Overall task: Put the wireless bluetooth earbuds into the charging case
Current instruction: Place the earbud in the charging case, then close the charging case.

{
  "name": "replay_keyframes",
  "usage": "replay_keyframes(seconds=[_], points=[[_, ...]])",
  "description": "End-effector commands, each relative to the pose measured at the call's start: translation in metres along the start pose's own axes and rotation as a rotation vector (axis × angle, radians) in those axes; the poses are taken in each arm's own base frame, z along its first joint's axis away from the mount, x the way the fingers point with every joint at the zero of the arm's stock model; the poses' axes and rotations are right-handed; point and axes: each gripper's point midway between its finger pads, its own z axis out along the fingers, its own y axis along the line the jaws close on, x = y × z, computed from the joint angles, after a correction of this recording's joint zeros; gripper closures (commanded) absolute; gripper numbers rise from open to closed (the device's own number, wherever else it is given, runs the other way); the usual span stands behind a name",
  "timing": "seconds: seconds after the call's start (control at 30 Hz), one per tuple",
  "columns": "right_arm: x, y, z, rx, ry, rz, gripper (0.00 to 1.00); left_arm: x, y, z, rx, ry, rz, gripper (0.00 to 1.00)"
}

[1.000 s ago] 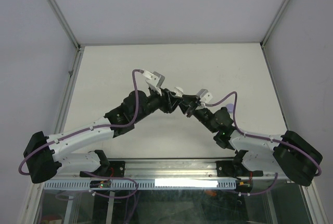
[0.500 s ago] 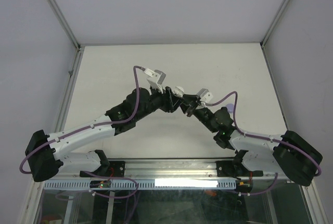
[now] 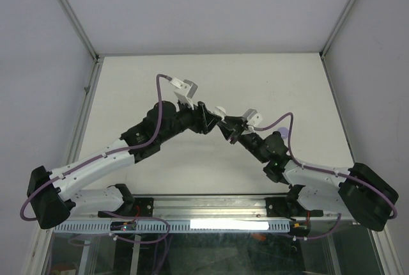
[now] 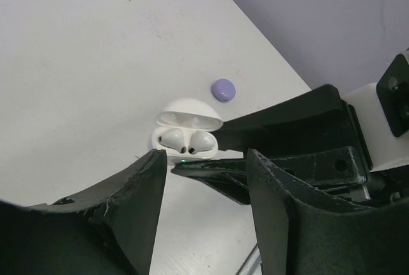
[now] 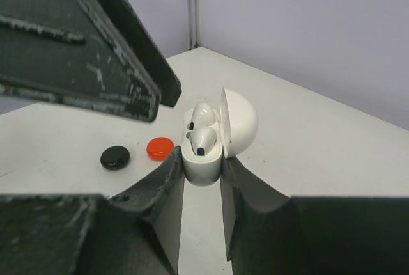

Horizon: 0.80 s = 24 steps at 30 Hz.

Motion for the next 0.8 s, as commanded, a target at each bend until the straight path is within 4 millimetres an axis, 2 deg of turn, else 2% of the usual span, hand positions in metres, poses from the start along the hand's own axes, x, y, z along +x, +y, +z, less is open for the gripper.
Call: replay_keyframes(seconds=[0.0, 0.27, 0.57, 0.77], points=[[-0.027, 0.007, 0.000, -0.047, -0.072, -0.007, 0.88, -0.039, -0.015, -0.017, 0.096, -0.038, 0.054, 0.45], [-0.032, 0.031, 0.003, -0.197, -0.058, 0.012, 0.88, -0.035, -0.024, -0.022, 0.220, 0.035, 0.051, 0.37], [-0.045, 0.039, 0.003, -0.269, -0.100, 0.061, 0.89, -0.026, -0.001, -0.018, 0.182, 0.092, -0.004, 0.35], [-0.049, 0.046, 0.005, -0.323, -0.109, 0.087, 0.88, -0.023, -0.011, -0.017, 0.261, 0.118, -0.017, 0.35]])
